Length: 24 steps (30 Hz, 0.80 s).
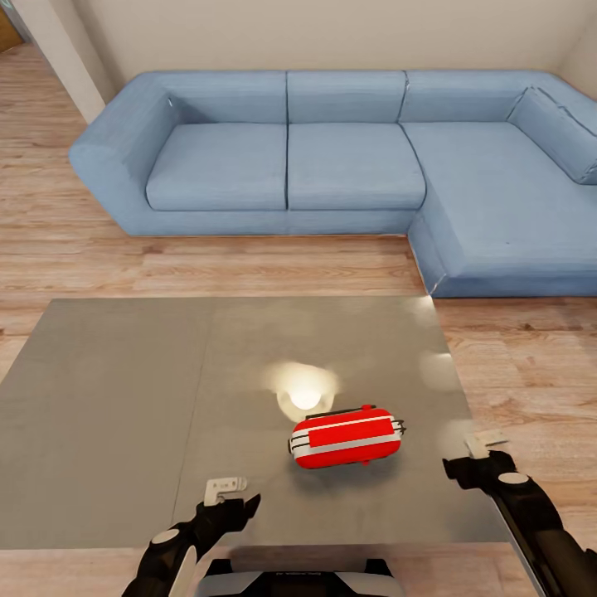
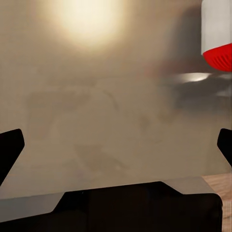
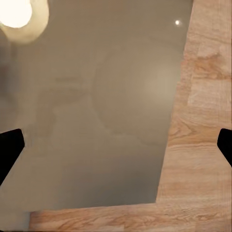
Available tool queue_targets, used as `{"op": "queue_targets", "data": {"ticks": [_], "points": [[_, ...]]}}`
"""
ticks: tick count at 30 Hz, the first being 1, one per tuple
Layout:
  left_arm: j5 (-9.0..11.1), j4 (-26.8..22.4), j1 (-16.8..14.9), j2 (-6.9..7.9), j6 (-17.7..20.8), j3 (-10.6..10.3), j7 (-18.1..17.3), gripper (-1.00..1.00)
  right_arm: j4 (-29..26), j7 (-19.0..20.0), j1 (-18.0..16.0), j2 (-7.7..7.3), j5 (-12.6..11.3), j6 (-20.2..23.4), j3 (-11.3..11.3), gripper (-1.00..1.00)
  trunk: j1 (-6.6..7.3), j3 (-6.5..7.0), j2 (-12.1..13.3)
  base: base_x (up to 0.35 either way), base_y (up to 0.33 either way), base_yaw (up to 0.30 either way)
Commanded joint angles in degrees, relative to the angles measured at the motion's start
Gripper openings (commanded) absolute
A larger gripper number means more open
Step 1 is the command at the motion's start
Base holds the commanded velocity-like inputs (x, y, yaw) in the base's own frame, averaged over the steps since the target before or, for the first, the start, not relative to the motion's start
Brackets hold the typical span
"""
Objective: Turn on the radio receiver that's on the table in the living room.
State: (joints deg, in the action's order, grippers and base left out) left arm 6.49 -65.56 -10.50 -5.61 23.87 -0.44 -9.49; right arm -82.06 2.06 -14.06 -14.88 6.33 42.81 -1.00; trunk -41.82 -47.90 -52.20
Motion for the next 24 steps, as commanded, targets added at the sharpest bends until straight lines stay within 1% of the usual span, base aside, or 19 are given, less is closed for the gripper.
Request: {"op": "queue_targets", "data": {"ticks": [1,5,7,9,13,14,15,17,19,21,24], "points": [[0.0,0.0,0.0,-0.06,0.0,0.0,0.0,1.0,-0.1,1.2,0.0,-0.02,0.1,0.1,0.2,1.0,0.0,0.0,0.0,0.0,0.0,0.0],[0.0,0.0,0.0,-0.22,0.0,0.0,0.0,1.0,-1.1,5.3,0.0,0.03,0.3,0.9,0.5,1.0,0.0,0.0,0.0,0.0,0.0,0.0],[0.0,0.0,0.0,-0.26,0.0,0.0,0.0,1.0,-1.6,6.8,0.0,0.11,0.7,1.5,0.5,1.0,0.0,0.0,0.0,0.0,0.0,0.0],[0.0,0.0,0.0,-0.27,0.0,0.0,0.0,1.0,-1.8,7.4,0.0,0.2,1.2,1.7,0.5,1.0,0.0,0.0,0.0,0.0,0.0,0.0],[0.0,-0.1,0.0,-0.28,0.0,0.0,-0.1,1.0,-1.9,7.8,0.0,0.27,1.5,1.8,0.6,1.0,0.0,0.0,0.0,0.0,0.0,0.0],[0.3,0.3,-0.4,-0.61,0.0,-0.3,-0.1,1.0,-1.6,8.1,0.3,0.44,1.2,1.5,0.2,1.0,0.0,0.0,0.0,0.0,0.0,0.0],[0.6,0.6,-0.7,-0.94,0.0,-0.7,-0.1,1.0,-1.3,7.7,0.7,0.3,0.8,1.4,-0.1,1.0,0.0,0.0,0.0,0.0,0.0,0.0],[0.6,1.2,-1.3,-1.57,0.0,-1.3,-0.1,1.0,-0.6,7.1,1.3,0.24,0.2,1.5,-0.7,1.0,0.0,0.0,0.0,0.0,0.0,0.0],[0.6,1.2,-1.7,-1.57,0.0,-1.9,-0.1,1.0,-0.1,6.7,1.9,0.24,0.1,1.5,-1.4,1.0,0.0,0.0,0.0,0.0,0.0,0.0],[0.6,1.1,-1.7,-1.55,0.0,-2.0,-0.1,1.0,-0.1,6.3,2.6,0.17,-0.2,1.8,-1.7,1.0,0.0,0.0,0.0,0.0,0.0,0.0],[0.6,1.7,-2.2,-2.19,0.0,-2.3,-0.1,1.0,-0.2,6.4,3.2,0.0,-0.5,1.6,-1.7,1.0,0.0,0.0,0.0,0.0,0.0,0.0]]}}
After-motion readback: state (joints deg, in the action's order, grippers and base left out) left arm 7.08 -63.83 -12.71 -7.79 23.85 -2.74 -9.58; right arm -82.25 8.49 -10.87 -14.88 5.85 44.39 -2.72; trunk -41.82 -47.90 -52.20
